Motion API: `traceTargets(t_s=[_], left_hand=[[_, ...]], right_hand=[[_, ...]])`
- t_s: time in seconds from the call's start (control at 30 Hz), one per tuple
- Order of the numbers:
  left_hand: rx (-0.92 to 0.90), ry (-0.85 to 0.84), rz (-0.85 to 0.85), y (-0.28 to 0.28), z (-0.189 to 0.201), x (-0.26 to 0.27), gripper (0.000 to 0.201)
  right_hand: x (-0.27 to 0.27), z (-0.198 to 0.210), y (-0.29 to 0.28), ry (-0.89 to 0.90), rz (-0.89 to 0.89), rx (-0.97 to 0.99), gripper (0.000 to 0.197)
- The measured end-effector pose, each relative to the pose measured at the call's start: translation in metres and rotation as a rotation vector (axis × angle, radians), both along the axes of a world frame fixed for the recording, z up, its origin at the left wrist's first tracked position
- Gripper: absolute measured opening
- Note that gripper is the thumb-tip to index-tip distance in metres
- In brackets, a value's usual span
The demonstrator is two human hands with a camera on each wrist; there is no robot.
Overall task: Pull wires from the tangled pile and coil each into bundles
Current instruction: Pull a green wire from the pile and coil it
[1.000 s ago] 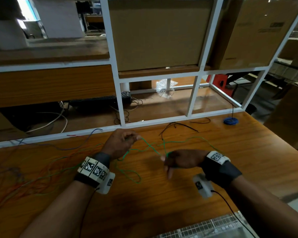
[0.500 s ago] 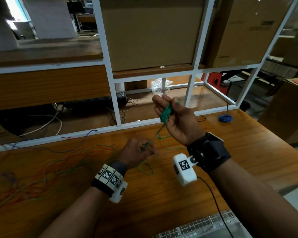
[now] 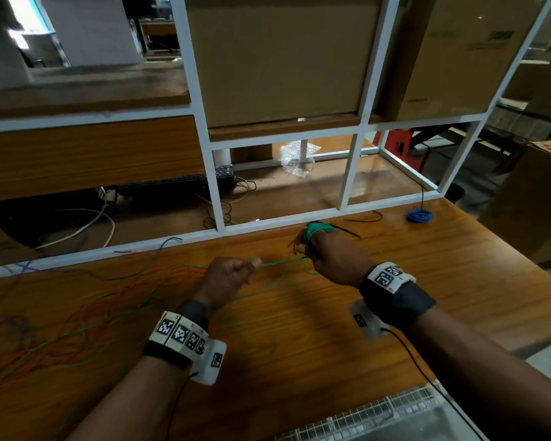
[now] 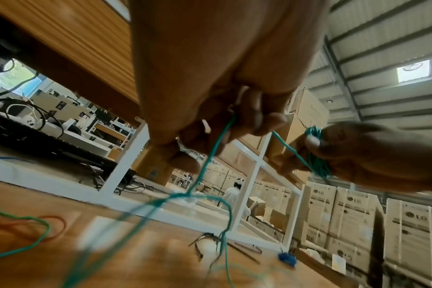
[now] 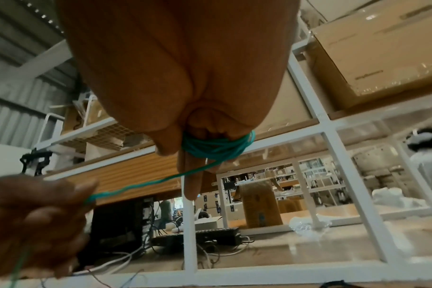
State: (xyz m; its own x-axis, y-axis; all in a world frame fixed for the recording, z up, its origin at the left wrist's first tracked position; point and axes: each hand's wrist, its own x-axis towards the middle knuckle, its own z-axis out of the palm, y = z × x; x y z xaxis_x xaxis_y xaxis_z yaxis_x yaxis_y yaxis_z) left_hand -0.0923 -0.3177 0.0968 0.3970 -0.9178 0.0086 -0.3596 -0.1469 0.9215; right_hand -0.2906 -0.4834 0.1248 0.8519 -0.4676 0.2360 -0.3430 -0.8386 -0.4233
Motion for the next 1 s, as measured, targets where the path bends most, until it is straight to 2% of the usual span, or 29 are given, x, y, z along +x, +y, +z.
traceTargets(t_s=[0.1,0.17,0.27,0.33,0.4,0.5,0.57,0.63,0.73,0.8,0.93,1.0], left_hand=[[-0.046,0.094,0.049,0.0,0.011,0.005,0.043],[-0.083,0.128,0.043,0.002,0.019,0.005,0.039],[-0.135,-0.038,0.061,-0.003,0.019,0.001,0.033],[-0.147,-0.094,0.032,-0.006,0.01,0.0,0.033],[-0.154,-0.067,-0.007,-0.007,0.002,-0.008,0.035],[-0.23,0.054,-0.02,-0.009,-0.002,-0.027,0.029],[-0.286,0.062,0.036,-0.013,-0.003,-0.032,0.025],[-0.331,0.012,0.069,-0.017,-0.006,-0.03,0.021],[-0.341,-0.021,0.174,-0.018,-0.002,-0.031,0.009],[-0.355,-0.039,0.245,-0.018,0.004,-0.032,0.009],[-0.249,-0.093,0.136,-0.02,0.006,-0.033,0.013],[-0.213,-0.172,0.125,-0.022,0.006,-0.035,0.014]], right_hand=[[-0.006,-0.004,-0.003,0.083,0.012,-0.048,0.009],[-0.007,-0.009,-0.002,0.11,0.063,0.005,0.013],[-0.006,-0.007,0.01,0.107,0.123,0.138,0.038],[-0.001,-0.005,0.018,0.05,0.098,0.158,0.04],[0.004,-0.003,0.021,0.014,0.046,0.203,0.038],[0.011,0.003,0.03,-0.026,0.056,0.395,0.047],[0.01,0.008,0.037,-0.069,0.125,0.552,0.041],[0.008,0.007,0.036,-0.101,0.138,0.624,0.034],[0.01,-0.001,0.029,-0.104,0.05,0.614,0.03],[0.011,-0.006,0.025,-0.118,-0.02,0.559,0.022],[0.014,-0.012,0.024,-0.15,-0.161,0.352,0.017],[0.017,-0.017,0.023,-0.162,-0.211,0.269,0.015]])
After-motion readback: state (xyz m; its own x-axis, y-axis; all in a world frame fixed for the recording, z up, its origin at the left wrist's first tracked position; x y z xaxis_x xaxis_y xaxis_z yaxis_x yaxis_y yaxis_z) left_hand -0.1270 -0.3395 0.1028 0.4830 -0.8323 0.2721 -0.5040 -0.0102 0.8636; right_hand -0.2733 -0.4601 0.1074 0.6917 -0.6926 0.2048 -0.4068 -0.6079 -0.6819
